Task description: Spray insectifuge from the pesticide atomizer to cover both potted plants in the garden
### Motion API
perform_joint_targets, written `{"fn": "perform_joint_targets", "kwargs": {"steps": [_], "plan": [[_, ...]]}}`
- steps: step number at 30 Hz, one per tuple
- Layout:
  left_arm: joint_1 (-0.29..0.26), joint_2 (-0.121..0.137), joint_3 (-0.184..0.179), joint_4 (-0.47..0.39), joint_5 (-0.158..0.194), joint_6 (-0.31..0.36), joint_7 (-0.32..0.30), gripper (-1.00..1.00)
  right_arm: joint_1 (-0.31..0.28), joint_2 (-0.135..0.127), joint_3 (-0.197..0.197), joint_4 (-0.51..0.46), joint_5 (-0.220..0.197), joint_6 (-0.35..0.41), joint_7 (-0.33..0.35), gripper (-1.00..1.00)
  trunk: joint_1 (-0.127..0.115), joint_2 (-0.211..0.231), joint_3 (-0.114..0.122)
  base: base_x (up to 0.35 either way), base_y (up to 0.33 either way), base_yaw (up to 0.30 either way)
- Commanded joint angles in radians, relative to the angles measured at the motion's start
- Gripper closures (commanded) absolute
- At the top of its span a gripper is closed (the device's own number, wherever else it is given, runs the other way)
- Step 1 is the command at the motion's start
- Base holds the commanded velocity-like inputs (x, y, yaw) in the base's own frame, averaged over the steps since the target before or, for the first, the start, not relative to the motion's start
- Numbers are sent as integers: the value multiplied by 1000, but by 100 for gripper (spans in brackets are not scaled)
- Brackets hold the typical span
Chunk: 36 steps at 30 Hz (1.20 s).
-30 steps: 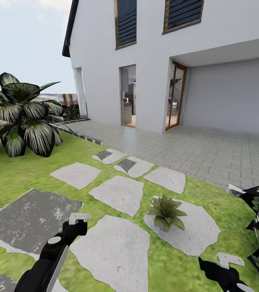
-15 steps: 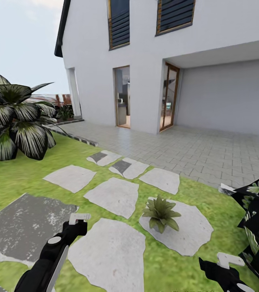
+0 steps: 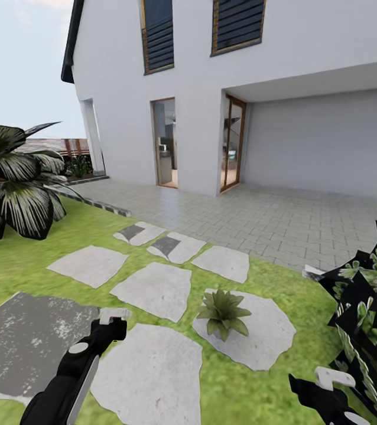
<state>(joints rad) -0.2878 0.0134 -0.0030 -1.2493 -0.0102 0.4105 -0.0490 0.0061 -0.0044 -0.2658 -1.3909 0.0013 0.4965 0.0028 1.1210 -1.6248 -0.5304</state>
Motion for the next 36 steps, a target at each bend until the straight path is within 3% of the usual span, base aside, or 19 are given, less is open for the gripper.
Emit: {"fn": "perform_joint_targets", "kwargs": {"steps": [1,10,16,28,36], "plan": [[0,0,0,-5,-1,5,-3,100,0,0,0,-2,1,5,0,-100,-4,7,2,0,0,-3],[-1,-1,-2,-11,0,5,-3,100,0,0,-1,-2,3,5,0,-100,-38,70,31,0,0,0],[1,0,-4,-45,-5,13,-4,100,-3,3,-20,-35,1,11,0,-100,-38,70,30,0,0,0],[69,0,-8,-62,-8,13,-3,100,-3,3,-21,33,0,2,4,-100,-38,70,30,0,0,0],[70,0,-8,-62,-10,13,-3,100,-3,3,-21,53,2,2,5,-100,-38,70,30,0,0,0]]}}
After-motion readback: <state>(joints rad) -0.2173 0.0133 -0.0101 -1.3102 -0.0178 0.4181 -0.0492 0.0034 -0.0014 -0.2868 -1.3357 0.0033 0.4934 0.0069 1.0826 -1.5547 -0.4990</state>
